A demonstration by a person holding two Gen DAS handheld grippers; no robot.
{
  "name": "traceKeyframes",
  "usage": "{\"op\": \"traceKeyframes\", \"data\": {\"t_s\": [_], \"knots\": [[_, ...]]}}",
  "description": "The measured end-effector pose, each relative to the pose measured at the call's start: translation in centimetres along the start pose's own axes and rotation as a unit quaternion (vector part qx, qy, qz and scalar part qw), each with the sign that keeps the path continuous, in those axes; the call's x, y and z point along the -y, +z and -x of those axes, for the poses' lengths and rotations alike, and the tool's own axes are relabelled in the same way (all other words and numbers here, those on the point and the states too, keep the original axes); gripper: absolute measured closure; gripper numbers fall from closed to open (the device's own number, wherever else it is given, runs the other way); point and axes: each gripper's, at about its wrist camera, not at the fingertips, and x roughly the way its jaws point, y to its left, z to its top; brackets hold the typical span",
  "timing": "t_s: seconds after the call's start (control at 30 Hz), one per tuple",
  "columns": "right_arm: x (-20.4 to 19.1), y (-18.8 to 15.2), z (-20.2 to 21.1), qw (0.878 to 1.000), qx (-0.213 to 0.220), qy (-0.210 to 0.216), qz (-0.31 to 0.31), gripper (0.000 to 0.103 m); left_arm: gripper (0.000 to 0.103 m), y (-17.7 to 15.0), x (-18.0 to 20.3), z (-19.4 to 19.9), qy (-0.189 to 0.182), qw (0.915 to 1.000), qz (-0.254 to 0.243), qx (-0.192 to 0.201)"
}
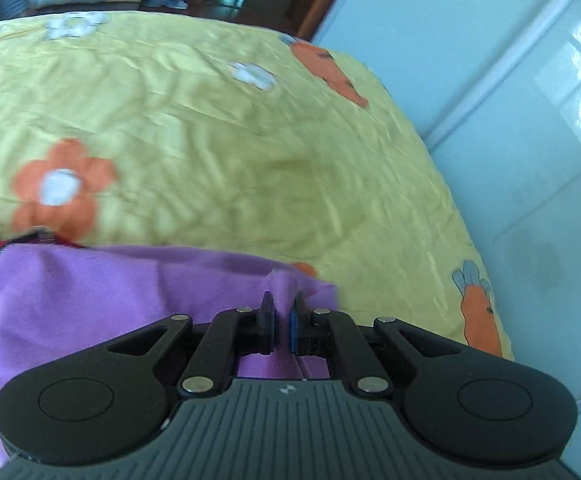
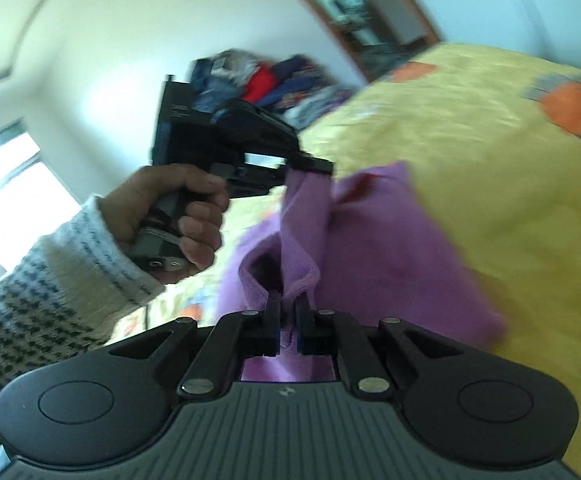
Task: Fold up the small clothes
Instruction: 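Lift the sweater with both tools and fold it over onto itself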
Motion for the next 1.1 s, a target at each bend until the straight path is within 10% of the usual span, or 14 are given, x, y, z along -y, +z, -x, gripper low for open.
{"op": "traceKeyframes", "data": {"t_s": [0.4, 0.47, 0.53, 0.63, 0.77, 0.83, 0.9, 0.97, 1.0, 1.03, 1.07, 1.1], "knots": [[3.3, -2.1, 1.3, 0.997, -0.023, -0.041, -0.055, 0.094, 0.103, 0.1, 3.5, -1.8, -0.027, 0.9989, -0.032, -0.022], [3.3, -2.0, 1.0, 0.996, -0.031, -0.053, -0.057, 0.079, 0.087, -0.4, 3.4, -1.2, -0.01, 0.9984, -0.047, -0.03], [3.4, -1.5, 0.9, 0.998, -0.026, -0.025, -0.049, 0.033, 0.043, -1.1, 3.8, -0.6, 0.016, 0.9953, -0.087, -0.041], [2.8, -1.3, 0.2, 0.999, -0.032, -0.015, -0.008, 0.022, 0.015, -2.4, 5.3, 0.1, 0.075, 0.9851, -0.152, -0.029], [2.3, -1.8, -0.6, 0.999, -0.039, -0.001, 0.016, 0.023, 0.028, -3.0, 6.6, -2.2, 0.121, 0.973, -0.187, -0.059], [2.4, -1.8, -0.7, 0.999, -0.037, 0.003, 0.018, 0.023, 0.062, -3.4, 7.0, -3.6, 0.171, 0.96, -0.211, -0.066], [2.7, -1.6, -1.1, 0.999, -0.037, 0.011, 0.014, 0.022, 0.061, -3.8, 7.2, -4.3, 0.186, 0.9536, -0.226, -0.07], [2.6, -1.6, -1.2, 0.999, -0.036, 0.016, 0.022, 0.023, 0.081, -3.7, 7.5, -4.1, 0.196, 0.9517, -0.228, -0.062], [2.4, -1.5, -1.3, 0.999, -0.034, 0.011, 0.03, 0.034, 0.091, -3.7, 7.8, -4.0, 0.199, 0.949, -0.237, -0.06], [2.3, -1.4, -1.5, 0.999, -0.036, 0.003, 0.035, 0.077, 0.091, -3.8, 7.9, -3.8, 0.199, 0.9477, -0.242, -0.058], [2.2, -1.3, -1.9, 0.998, -0.041, -0.008, 0.036, 0.098, 0.092, -3.8, 8.0, -3.6, 0.199, 0.947, -0.246, -0.056], [2.1, -1.2, -2.0, 0.998, -0.041, -0.007, 0.041, 0.096, 0.092, -3.8, 8.0, -3.3, 0.198, 0.9471, -0.247, -0.052]]}}
